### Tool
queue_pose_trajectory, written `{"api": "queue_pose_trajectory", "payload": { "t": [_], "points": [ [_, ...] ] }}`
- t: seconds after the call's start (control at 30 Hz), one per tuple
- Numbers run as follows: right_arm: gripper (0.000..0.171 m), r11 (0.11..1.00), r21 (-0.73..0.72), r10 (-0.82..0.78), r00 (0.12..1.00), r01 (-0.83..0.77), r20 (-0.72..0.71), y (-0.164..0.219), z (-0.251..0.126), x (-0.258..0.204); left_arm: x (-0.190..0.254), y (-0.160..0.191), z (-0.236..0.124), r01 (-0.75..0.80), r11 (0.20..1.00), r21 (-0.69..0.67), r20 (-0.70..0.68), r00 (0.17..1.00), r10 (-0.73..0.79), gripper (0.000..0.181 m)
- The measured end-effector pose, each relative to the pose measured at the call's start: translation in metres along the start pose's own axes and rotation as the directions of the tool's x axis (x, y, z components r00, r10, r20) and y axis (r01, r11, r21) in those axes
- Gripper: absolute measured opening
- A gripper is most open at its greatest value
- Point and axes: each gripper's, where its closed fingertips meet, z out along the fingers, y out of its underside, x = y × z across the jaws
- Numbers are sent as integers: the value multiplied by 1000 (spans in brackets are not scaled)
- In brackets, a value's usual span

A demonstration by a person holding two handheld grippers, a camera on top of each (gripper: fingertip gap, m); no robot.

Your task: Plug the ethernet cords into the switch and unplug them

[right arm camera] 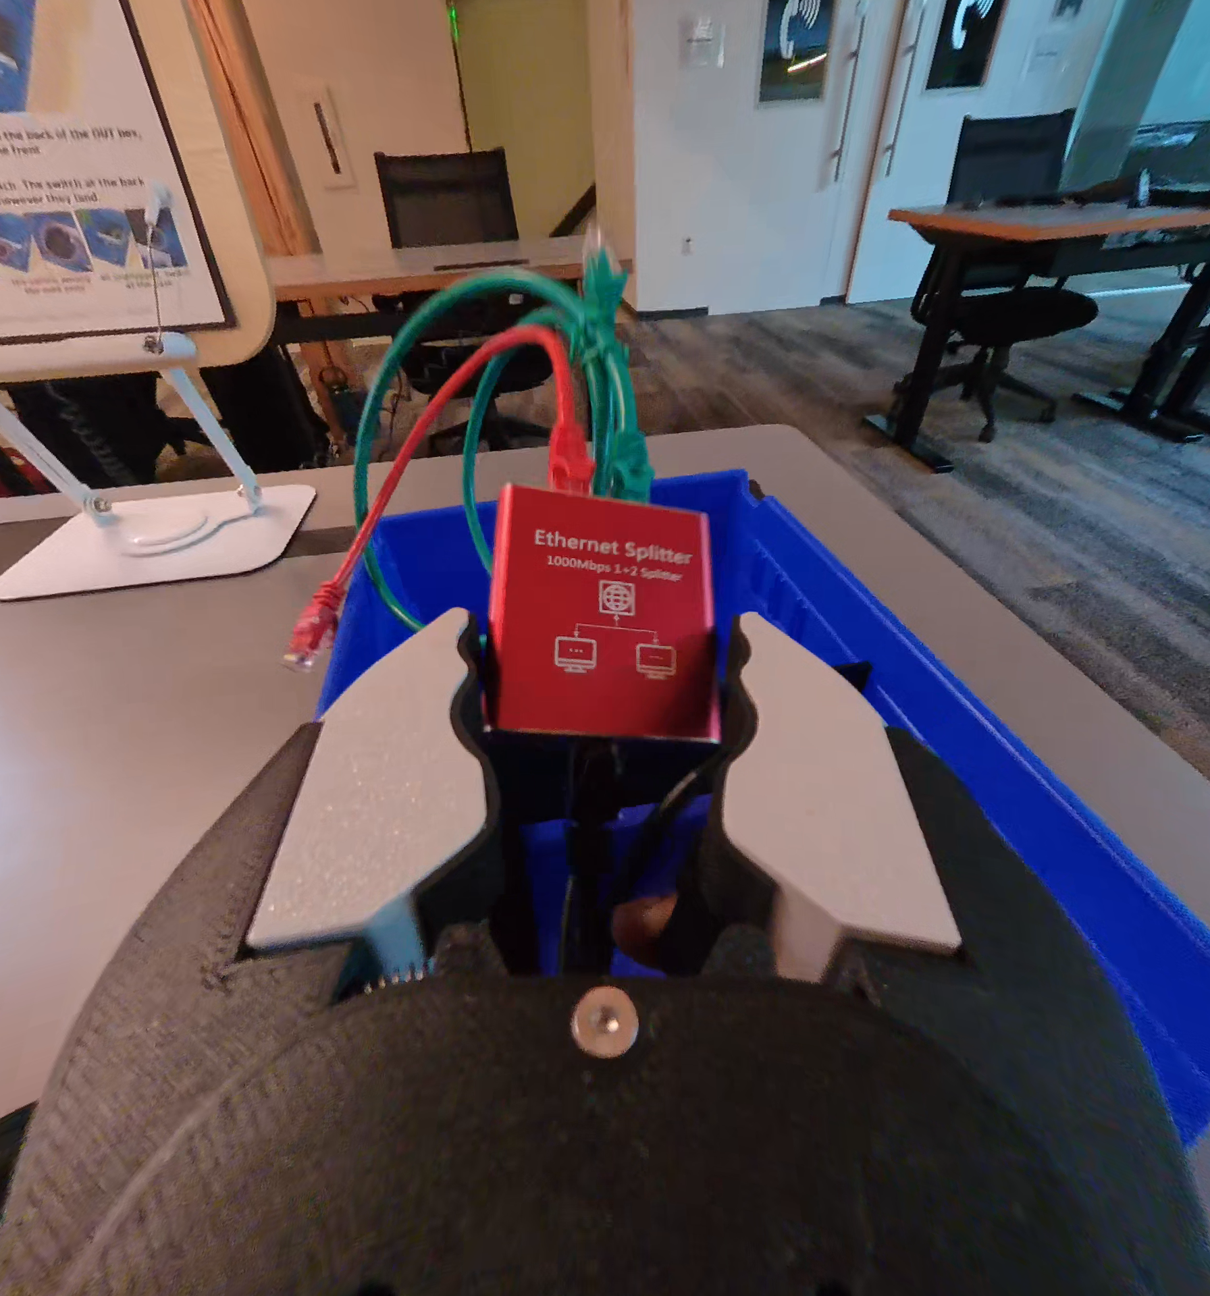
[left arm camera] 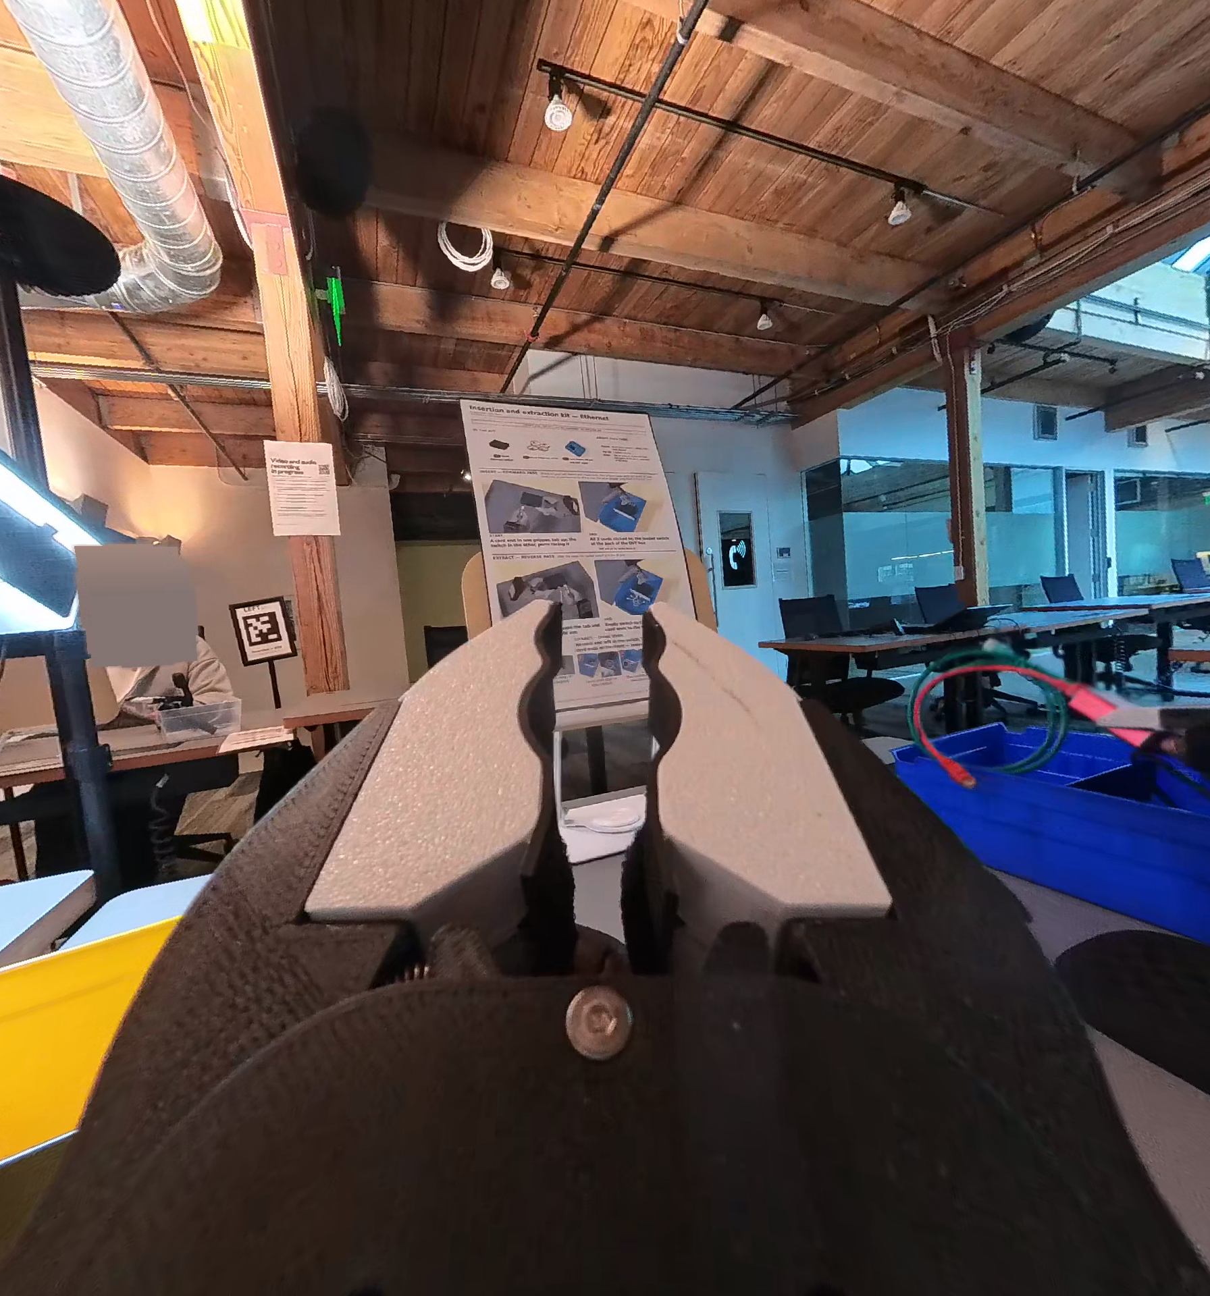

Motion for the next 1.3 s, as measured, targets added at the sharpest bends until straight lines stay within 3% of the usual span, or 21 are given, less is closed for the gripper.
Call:
{"api": "queue_pose_trajectory", "payload": {
  "t": [0.23,0.37,0.5,0.67,0.77,0.8,0.87,1.03,1.3],
  "points": [
    [75,992,128,15,998,-22,57,-19,-23,-5,-4,-3,-2,-19,1000,-8,13,1000,19,22],
    [78,992,105,-87,973,65,214,-25,-54,-34,-5,-2,-2,-22,1000,-15,18,1000,22,22],
    [82,961,-101,-186,873,257,451,18,-86,-72,-7,-1,-2,-21,999,-37,36,999,23,22],
    [84,812,-364,-252,837,456,485,80,-96,-76,-8,2,-2,-28,996,-79,46,998,32,22],
    [71,737,-476,-297,863,479,409,100,-85,-65,-9,5,-3,-44,993,-110,42,998,49,23],
    [58,700,-503,-324,853,507,408,108,-84,-61,-10,5,-4,-52,992,-116,44,997,57,24],
    [15,674,-460,-362,801,578,477,115,-84,-72,-14,5,-5,-60,991,-118,54,996,67,23],
    [16,634,-367,-507,724,681,467,111,-63,-89,-22,11,-8,-4,994,-109,59,998,11,24],
    [17,563,-339,-583,653,754,484,110,-33,-143,-34,6,-16,-32,994,-105,96,994,42,24]
  ]
}}
